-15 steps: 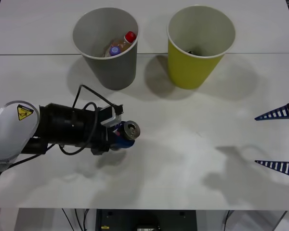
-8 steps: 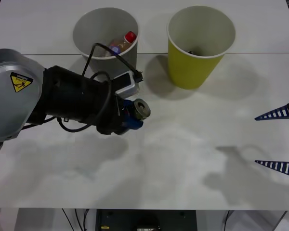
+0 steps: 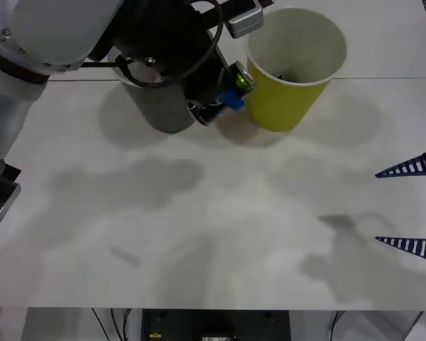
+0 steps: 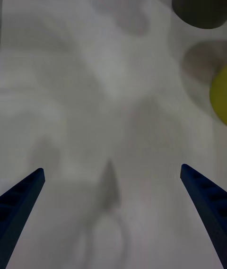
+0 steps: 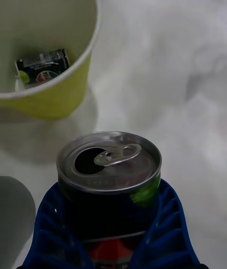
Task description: Put the can into the green bin and the plastic bottle into the gray bin
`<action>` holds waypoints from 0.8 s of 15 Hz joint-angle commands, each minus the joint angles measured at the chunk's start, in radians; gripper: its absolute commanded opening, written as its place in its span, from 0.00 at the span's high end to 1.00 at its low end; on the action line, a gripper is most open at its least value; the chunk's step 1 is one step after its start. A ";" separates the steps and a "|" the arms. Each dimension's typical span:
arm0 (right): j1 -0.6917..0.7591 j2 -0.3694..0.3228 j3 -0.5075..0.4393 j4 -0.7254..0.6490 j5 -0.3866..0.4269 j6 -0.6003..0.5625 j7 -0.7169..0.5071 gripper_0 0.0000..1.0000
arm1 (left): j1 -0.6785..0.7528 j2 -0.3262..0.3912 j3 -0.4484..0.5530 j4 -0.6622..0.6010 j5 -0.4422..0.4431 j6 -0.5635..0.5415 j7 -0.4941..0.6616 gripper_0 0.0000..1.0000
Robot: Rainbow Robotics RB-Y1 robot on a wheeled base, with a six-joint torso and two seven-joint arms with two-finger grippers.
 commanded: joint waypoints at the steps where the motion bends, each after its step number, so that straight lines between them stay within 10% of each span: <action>1: 0.000 0.000 0.000 0.000 0.000 0.000 0.000 0.00 | -0.158 -0.082 -0.005 0.246 -0.010 0.029 -0.006 1.00; 12: 0.000 0.000 0.000 0.000 0.000 0.000 0.000 0.00 | -0.447 -0.314 -0.004 0.771 -0.148 0.398 -0.006 1.00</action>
